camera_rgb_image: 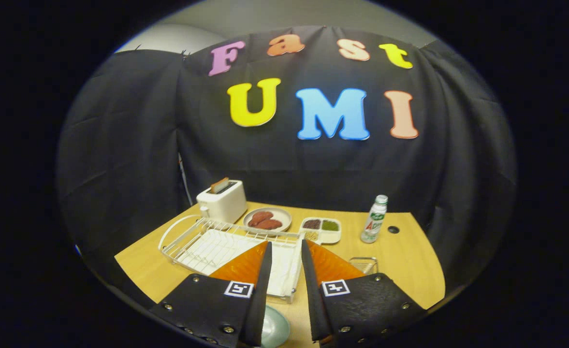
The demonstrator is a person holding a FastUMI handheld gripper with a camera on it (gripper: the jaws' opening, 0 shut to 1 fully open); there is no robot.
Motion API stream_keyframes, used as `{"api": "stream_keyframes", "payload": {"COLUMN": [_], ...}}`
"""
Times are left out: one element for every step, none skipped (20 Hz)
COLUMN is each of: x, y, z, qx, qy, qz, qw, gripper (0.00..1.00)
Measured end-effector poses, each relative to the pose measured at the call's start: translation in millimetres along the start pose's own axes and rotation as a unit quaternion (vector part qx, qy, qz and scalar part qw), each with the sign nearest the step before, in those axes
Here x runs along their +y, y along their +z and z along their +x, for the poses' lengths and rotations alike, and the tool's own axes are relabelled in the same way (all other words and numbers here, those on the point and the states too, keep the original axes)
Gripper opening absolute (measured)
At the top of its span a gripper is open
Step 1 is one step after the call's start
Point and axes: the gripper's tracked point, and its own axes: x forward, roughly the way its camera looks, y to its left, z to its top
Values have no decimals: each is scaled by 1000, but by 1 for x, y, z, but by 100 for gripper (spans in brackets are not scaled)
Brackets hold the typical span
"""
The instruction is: Take the plate from the dish rack, then take the spoon from the basket and place it into the plate.
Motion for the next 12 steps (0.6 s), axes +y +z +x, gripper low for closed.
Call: {"api": "stream_keyframes", "payload": {"x": [-17, -32, -43, -47, -52, -62, -74, -81, -86, -88, -91, -95], "y": [18, 33, 49, 59, 71, 80, 89, 93, 92, 87, 84, 83], "z": [-10, -21, -32, -38, -46, -54, -59, -65, -68, -71, -72, -73], "qx": [-22, -44, -61, -75, -88, -104, -120, -132, -134, -132, -130, -129], "qy": [-21, -37, -47, -46, -48, -57, -70, -83, -91, -93, -95, -98], "qz": [-2, -5, -6, -5, -4, -6, -8, -10, -11, -9, -6, -3], "qw": [1000, 998, 997, 996, 995, 993, 990, 988, 987, 987, 987, 987], "gripper": [37, 37, 37, 40, 46, 63, 80, 97, 96, 97, 97, 97]}}
